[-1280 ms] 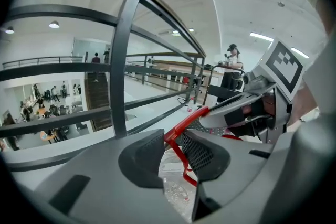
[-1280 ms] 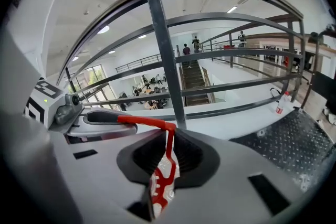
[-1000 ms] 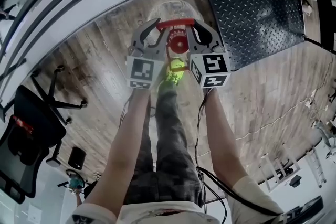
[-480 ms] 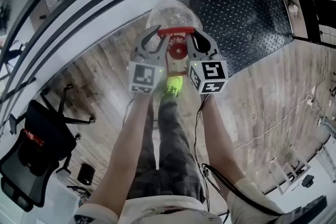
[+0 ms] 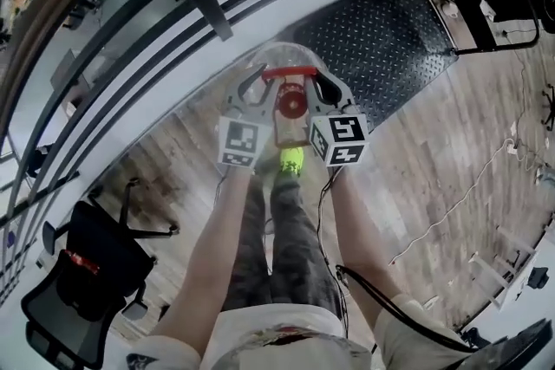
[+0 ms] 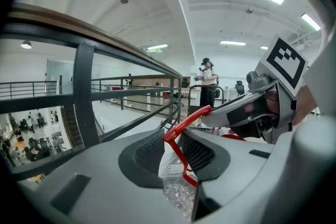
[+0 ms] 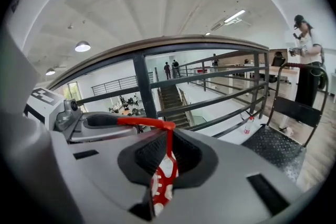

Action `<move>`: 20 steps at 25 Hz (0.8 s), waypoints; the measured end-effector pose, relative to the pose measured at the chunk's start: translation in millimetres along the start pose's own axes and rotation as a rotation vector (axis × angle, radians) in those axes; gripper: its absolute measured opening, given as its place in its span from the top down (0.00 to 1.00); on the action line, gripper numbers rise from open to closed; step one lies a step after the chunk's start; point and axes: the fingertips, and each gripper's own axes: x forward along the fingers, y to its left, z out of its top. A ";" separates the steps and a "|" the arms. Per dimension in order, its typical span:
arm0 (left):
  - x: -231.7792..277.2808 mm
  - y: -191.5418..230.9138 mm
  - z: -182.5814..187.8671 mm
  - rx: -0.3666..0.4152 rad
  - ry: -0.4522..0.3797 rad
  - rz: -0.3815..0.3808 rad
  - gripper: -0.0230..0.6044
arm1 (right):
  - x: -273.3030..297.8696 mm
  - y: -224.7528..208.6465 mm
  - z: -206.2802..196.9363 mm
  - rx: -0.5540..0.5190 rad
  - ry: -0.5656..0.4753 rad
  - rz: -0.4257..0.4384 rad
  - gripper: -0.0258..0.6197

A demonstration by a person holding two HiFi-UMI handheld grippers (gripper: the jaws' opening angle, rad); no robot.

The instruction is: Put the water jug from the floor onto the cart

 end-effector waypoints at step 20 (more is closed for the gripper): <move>-46.7 -13.2 144.8 0.089 -0.110 -0.100 0.79 | -87.7 18.2 122.2 0.051 -0.169 -0.150 0.90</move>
